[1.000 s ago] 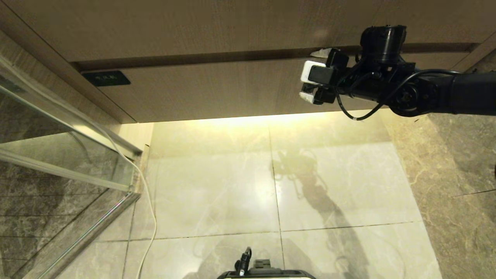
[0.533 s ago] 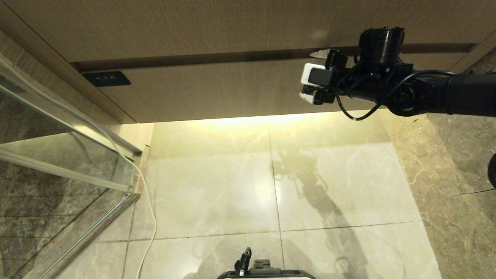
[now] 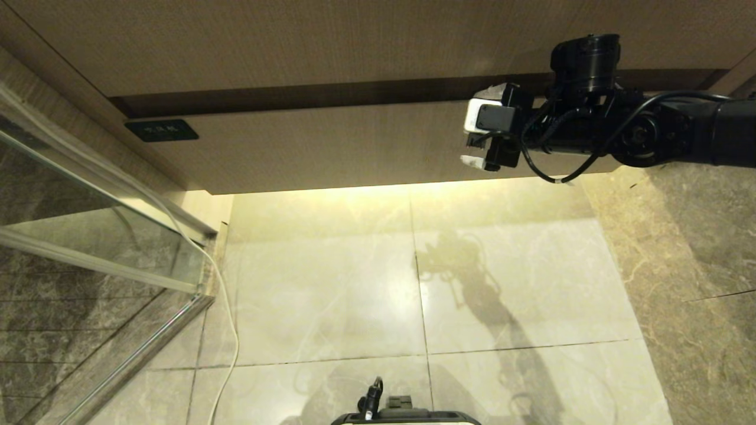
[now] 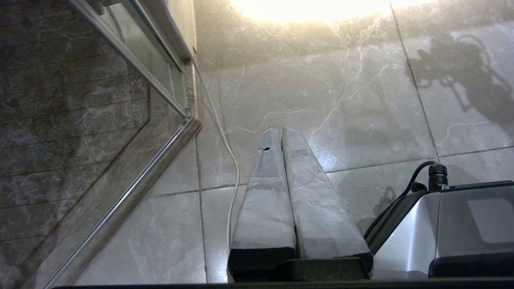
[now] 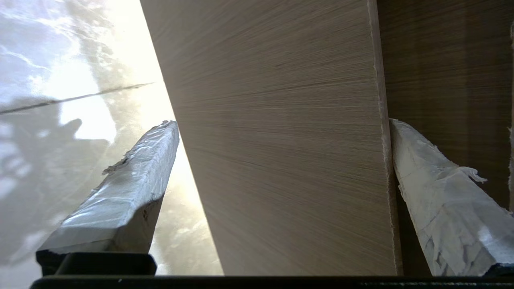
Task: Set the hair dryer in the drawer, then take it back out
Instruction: Pull open the drawer
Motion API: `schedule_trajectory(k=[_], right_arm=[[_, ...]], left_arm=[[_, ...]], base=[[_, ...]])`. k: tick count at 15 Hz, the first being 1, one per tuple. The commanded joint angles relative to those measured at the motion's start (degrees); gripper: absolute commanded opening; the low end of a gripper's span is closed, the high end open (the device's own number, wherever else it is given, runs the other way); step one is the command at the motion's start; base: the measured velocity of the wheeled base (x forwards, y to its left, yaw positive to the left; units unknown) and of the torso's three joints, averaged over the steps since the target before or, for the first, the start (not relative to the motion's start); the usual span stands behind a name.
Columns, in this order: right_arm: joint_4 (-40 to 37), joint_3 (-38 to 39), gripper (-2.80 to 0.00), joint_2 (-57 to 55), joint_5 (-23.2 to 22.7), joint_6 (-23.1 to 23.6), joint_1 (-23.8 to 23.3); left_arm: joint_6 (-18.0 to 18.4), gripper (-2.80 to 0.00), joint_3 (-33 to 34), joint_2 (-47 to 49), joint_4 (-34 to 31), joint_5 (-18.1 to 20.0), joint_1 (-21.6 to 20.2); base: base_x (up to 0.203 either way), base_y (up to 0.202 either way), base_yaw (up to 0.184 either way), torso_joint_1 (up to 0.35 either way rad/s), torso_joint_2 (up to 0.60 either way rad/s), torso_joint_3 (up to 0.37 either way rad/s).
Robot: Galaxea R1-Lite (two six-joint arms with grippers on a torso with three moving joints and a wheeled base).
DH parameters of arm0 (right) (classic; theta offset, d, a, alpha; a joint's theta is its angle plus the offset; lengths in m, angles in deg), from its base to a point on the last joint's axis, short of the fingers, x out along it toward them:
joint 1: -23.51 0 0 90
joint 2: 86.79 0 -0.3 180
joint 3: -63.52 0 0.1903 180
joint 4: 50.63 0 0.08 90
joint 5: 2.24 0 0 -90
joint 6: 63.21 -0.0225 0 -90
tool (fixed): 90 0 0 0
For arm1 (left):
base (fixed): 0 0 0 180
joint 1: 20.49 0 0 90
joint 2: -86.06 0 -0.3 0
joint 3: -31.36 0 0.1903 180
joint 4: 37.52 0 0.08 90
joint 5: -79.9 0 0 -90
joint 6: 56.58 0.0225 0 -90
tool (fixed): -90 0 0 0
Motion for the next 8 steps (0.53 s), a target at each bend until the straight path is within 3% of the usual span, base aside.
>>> schedule_trajectory(k=[1, 8], right_arm=[[-2.0, 0.3, 0.00, 0.0, 0.0, -0.1, 0.0], [-5.9, 3.0, 0.00, 2.2, 2.7, -0.5, 0.1]], left_arm=[[0.0, -2.80, 0.1, 0.0, 0.0, 0.0, 0.0], [0.0, -2.80, 0.1, 0.0, 0.0, 0.0, 0.0]], base=[[0.000, 0.000, 0.000, 0.000, 0.00, 0.000], [0.000, 0.000, 0.000, 0.000, 0.00, 0.000]])
